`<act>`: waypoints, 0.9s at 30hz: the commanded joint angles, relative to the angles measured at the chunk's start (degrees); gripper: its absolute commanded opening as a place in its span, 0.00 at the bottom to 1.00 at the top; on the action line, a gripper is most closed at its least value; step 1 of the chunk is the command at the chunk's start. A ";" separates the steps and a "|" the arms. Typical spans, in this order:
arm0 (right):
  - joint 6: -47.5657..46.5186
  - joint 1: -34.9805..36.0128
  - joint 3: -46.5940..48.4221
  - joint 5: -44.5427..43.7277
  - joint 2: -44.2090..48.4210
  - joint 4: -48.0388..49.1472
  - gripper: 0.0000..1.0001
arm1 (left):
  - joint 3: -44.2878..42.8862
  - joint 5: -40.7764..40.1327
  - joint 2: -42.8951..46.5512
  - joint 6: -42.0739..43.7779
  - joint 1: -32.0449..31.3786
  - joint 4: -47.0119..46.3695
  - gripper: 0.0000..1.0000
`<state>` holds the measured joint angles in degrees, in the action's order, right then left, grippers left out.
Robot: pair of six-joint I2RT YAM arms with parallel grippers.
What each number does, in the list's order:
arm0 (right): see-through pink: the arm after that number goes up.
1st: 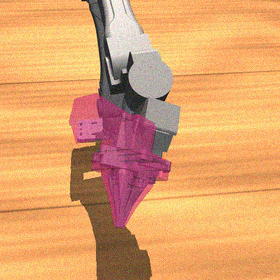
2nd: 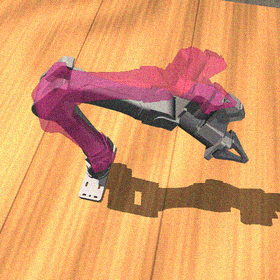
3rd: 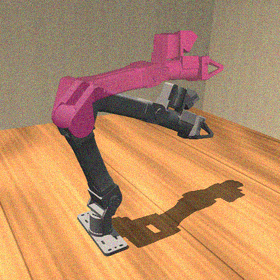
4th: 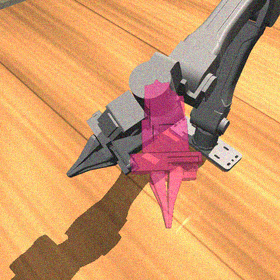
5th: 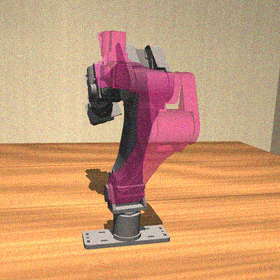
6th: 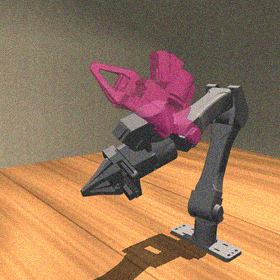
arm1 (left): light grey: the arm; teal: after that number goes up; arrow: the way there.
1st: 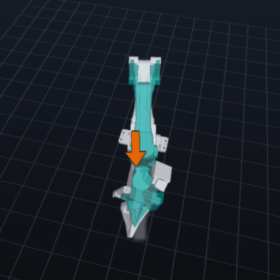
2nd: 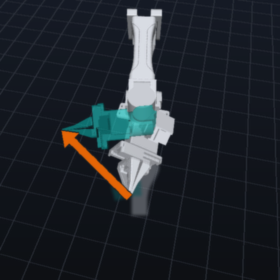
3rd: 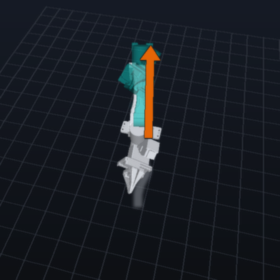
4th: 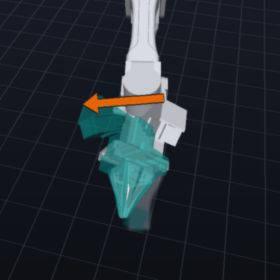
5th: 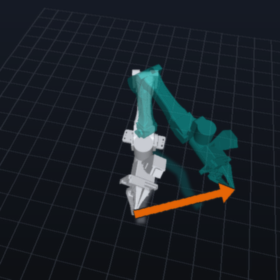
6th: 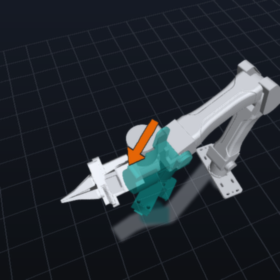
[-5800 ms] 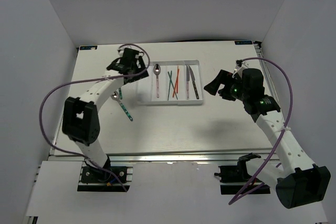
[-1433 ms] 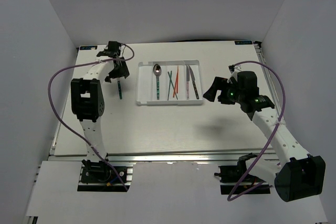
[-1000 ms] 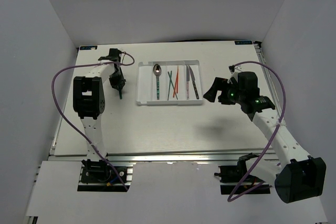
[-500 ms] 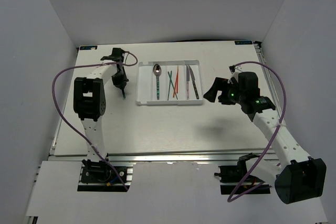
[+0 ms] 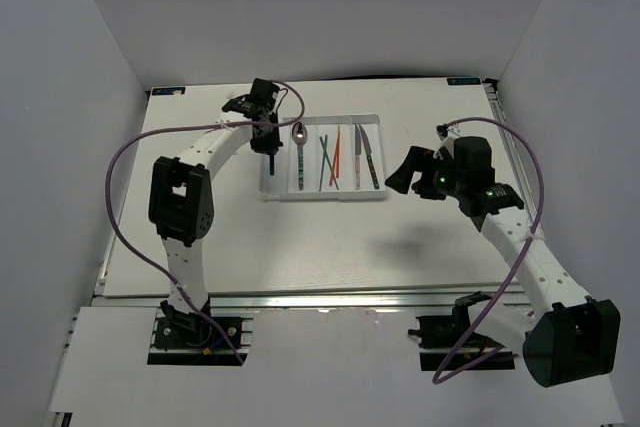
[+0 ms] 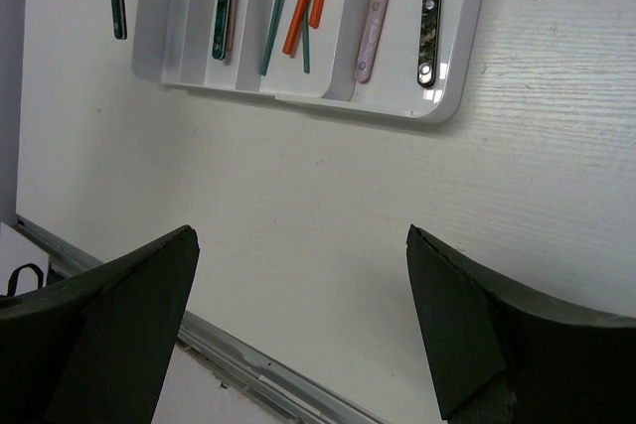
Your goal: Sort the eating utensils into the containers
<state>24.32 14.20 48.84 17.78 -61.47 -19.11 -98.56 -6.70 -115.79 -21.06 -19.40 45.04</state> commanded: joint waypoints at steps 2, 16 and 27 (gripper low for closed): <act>0.91 -0.31 -0.76 1.12 -0.23 2.42 0.89 | -1.72 0.72 -0.58 -0.65 -0.73 0.05 0.00; 0.03 -0.22 -0.85 0.33 0.12 1.62 0.89 | -2.16 -1.12 -4.01 -0.56 -1.35 1.46 0.21; -0.06 -0.31 0.29 -2.39 -1.72 1.27 0.89 | -2.51 -0.68 -0.24 -1.26 -1.34 1.72 0.62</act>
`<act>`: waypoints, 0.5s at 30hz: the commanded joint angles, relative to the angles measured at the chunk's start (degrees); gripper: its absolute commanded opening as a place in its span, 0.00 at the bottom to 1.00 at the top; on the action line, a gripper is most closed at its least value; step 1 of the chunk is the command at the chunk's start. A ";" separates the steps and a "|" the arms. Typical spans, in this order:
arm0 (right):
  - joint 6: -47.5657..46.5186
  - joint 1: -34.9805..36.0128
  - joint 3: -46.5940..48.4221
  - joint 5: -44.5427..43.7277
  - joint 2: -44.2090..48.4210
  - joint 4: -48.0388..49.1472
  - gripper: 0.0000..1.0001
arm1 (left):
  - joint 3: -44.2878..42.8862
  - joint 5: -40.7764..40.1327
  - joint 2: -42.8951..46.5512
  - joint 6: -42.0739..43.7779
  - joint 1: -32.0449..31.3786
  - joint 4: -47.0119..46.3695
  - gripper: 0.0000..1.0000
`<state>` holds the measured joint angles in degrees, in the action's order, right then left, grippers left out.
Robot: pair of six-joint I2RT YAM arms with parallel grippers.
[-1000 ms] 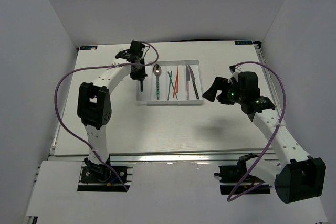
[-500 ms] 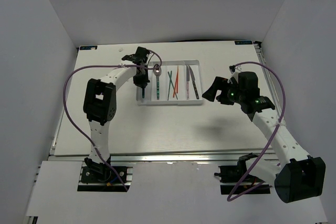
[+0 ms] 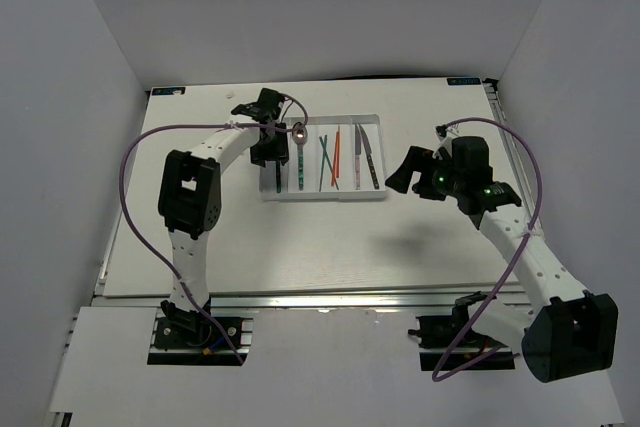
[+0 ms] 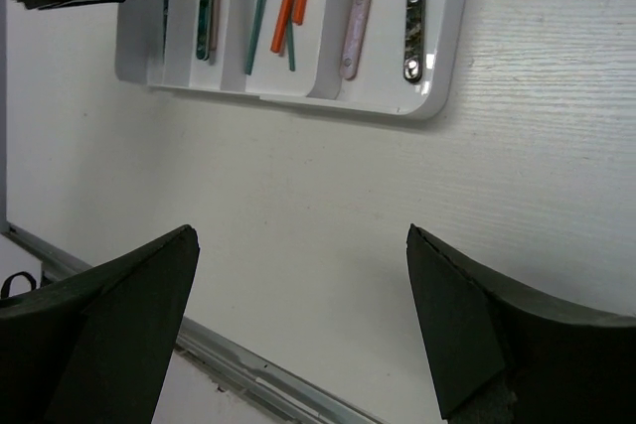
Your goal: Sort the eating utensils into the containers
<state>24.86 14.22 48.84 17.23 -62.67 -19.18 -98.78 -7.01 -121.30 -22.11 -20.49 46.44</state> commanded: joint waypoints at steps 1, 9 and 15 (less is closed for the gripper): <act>-0.34 -0.51 0.55 -4.72 -1.39 1.08 0.89 | -1.94 -0.38 6.32 -0.39 -0.25 -0.11 0.63; -0.96 -4.63 12.92 -20.45 -16.66 -7.09 0.89 | 8.30 -9.50 24.74 0.31 -0.25 -0.63 0.96; -0.08 -9.20 21.90 -28.13 -30.19 -9.65 0.89 | 29.50 -12.24 43.58 2.33 -0.25 -8.11 0.98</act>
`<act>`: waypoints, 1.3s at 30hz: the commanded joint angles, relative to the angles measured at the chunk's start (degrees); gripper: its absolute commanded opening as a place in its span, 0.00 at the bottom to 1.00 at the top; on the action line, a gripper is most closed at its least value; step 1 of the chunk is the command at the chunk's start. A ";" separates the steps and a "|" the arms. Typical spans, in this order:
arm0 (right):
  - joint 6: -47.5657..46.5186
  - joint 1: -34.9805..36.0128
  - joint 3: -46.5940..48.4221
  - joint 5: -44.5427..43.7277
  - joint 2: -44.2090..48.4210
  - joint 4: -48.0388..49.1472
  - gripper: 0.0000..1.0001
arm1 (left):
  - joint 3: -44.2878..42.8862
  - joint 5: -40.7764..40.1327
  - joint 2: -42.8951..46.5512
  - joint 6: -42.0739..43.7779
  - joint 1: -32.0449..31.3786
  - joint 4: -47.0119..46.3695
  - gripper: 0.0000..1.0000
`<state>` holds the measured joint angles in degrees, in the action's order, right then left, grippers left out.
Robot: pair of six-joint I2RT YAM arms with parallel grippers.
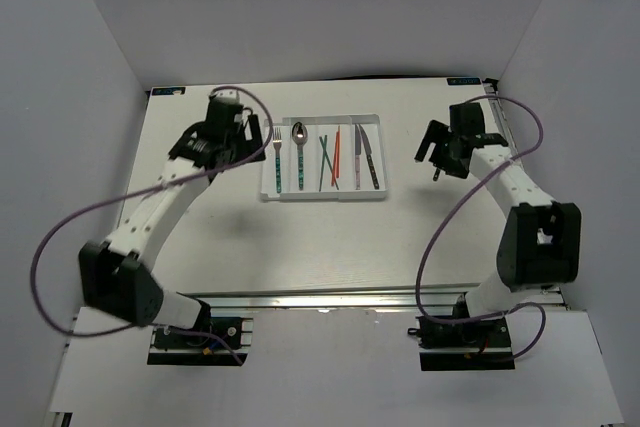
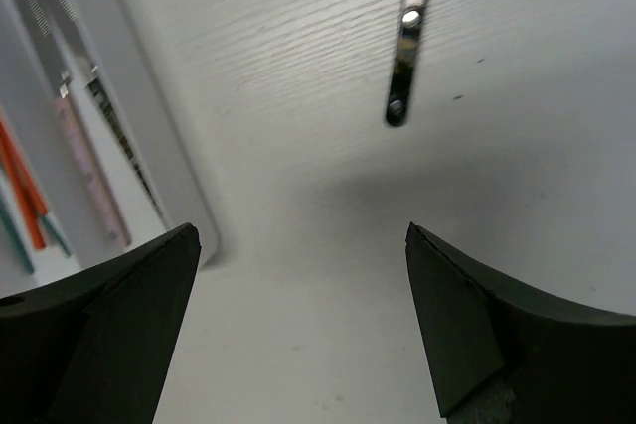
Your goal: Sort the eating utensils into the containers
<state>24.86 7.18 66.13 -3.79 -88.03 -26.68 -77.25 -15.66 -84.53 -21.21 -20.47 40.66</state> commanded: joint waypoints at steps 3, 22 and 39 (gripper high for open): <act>0.10 -3.84 10.76 -7.80 -11.87 -2.15 0.86 | 18.75 -6.82 14.88 2.23 -0.27 -5.85 0.98; -1.75 -8.32 30.48 -7.02 -38.63 -6.29 0.34 | 26.02 -7.19 21.16 -0.41 -0.19 -8.41 0.98; -2.90 11.41 11.93 -14.93 -8.49 -1.10 0.00 | 14.77 13.95 12.64 -4.97 -0.19 -15.51 0.98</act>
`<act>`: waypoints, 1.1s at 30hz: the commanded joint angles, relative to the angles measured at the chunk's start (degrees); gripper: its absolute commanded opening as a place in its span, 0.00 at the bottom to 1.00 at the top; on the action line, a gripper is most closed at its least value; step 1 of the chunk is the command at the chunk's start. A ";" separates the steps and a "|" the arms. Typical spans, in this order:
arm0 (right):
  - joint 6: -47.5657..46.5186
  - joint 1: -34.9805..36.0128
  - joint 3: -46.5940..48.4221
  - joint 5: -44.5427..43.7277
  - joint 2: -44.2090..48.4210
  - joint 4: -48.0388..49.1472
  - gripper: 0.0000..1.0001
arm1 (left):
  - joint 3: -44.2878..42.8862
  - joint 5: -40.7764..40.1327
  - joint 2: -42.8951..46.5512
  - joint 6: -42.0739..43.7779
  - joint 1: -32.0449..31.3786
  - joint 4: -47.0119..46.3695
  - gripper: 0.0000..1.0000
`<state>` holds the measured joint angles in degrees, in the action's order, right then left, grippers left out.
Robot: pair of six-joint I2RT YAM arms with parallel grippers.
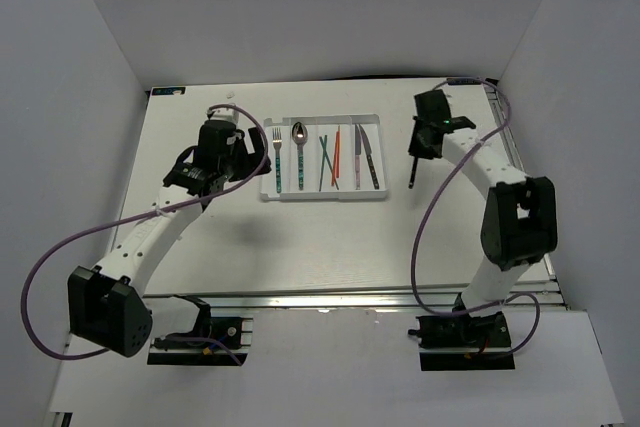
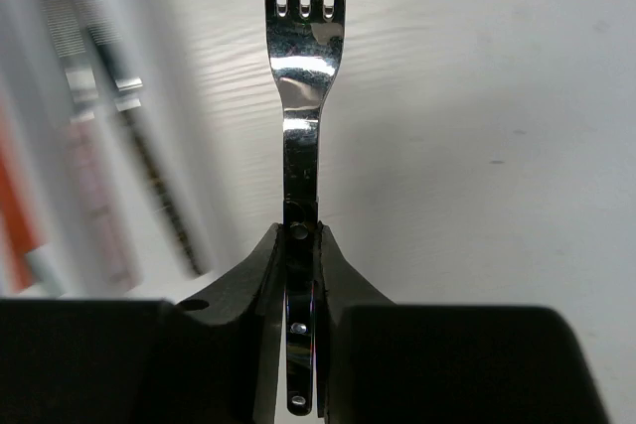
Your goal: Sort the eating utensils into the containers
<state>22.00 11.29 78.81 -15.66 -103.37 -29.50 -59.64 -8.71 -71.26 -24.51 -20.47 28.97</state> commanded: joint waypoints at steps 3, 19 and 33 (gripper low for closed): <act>3.22 14.88 -4.26 2.28 10.99 4.79 0.00 | -3.82 18.33 -3.35 -4.57 -0.27 -9.00 0.98; 12.54 36.61 -2.08 2.49 13.82 10.51 0.00 | 2.68 30.07 -7.39 -20.75 -0.71 -29.32 0.70; 12.63 36.87 32.09 2.83 -17.08 1.72 0.00 | -1.36 -22.97 7.18 -14.71 -0.62 3.71 0.98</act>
<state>33.93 48.14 103.66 -12.27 -114.56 -25.65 -58.17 -13.41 -68.75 -42.59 -21.17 23.94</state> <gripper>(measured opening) 0.169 0.982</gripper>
